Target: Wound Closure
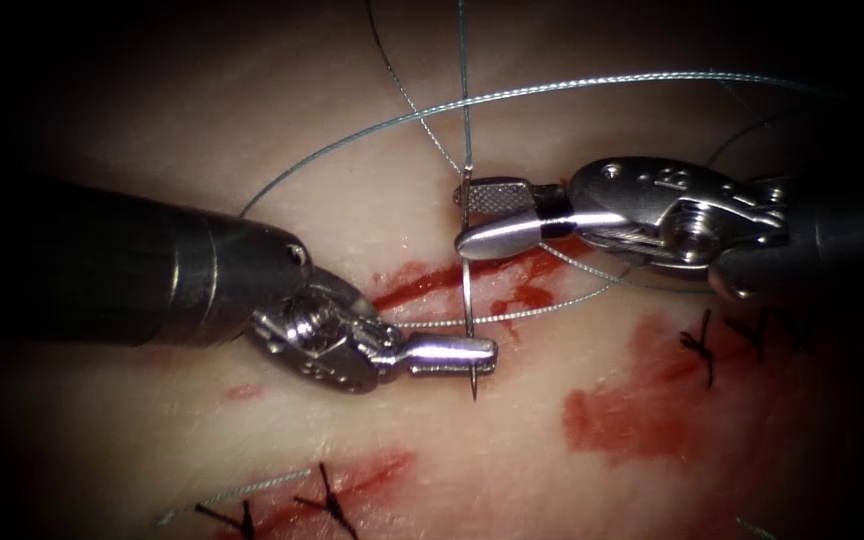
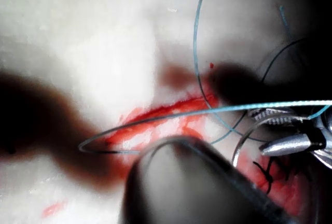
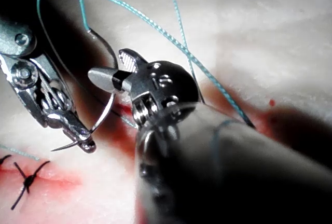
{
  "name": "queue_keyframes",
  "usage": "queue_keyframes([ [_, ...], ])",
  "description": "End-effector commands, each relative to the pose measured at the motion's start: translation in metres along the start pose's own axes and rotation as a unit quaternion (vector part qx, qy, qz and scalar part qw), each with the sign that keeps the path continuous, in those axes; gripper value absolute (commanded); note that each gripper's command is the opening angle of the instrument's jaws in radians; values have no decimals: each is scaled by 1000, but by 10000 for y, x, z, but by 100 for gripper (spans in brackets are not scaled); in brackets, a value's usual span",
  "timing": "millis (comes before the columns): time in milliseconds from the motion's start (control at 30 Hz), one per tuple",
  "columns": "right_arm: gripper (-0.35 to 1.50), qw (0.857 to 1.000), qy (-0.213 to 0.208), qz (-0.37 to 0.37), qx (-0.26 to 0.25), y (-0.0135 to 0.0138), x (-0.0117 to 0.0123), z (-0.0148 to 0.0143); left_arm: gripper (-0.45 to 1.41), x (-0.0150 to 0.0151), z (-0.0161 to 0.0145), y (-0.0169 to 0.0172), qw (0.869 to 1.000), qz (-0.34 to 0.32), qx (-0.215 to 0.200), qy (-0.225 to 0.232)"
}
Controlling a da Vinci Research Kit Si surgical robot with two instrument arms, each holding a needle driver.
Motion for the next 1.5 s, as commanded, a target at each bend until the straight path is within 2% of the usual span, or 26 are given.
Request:
queue_keyframes([
  [33,42,1000,0,-2,0,1,-1,11,-45,3,5,-5,1000,1,0,0],
  [333,31,1000,1,-13,-2,1,1,10,-43,2,6,-11,1000,-3,3,-6],
  [467,7,1000,1,-19,-1,1,1,10,-38,2,6,-11,1000,-12,5,-5],
  [533,-35,1000,0,-25,-1,0,0,9,-37,2,6,-11,1000,-12,5,-5],
  [733,-35,1000,2,-27,-11,-4,-4,6,-10,3,7,-10,1000,-12,3,-2],
  [767,-35,999,7,-27,-33,-6,-5,6,14,6,10,-8,999,35,3,0],
  [833,-35,997,15,-25,-66,-6,-5,6,62,7,13,-3,998,65,-3,-3],
  [867,-35,994,15,-72,-81,-5,-5,6,88,6,13,0,996,93,-10,-7],
  [900,-35,988,13,-137,-71,1,-7,3,110,4,11,5,991,134,-10,-14],
  [933,-35,985,15,-163,-59,4,-8,1,115,4,8,10,984,179,-11,-10],
  [1000,-35,982,34,-180,-35,10,-12,-3,116,7,1,20,974,226,-18,10],
  [1033,-35,982,45,-182,-32,12,-15,-5,120,9,-4,29,965,262,-19,19],
  [1067,-35,980,67,-184,-33,16,-18,-8,120,13,-15,42,951,307,-18,15],
  [1100,-35,980,71,-183,-39,18,-18,-9,121,13,-21,46,946,325,-16,4],
  [1167,-35,979,72,-181,-57,21,-19,-13,118,10,-34,51,934,356,-12,-38],
  [1267,-35,979,75,-176,-66,29,-19,-19,103,-11,-67,55,927,346,10,-145],
  [1400,-35,985,97,-132,-62,35,-19,-20,89,-44,-100,69,919,329,23,-215],
  [1500,-35,985,133,-98,-55,39,-20,-20,64,-72,-128,79,911,317,24,-264],
])
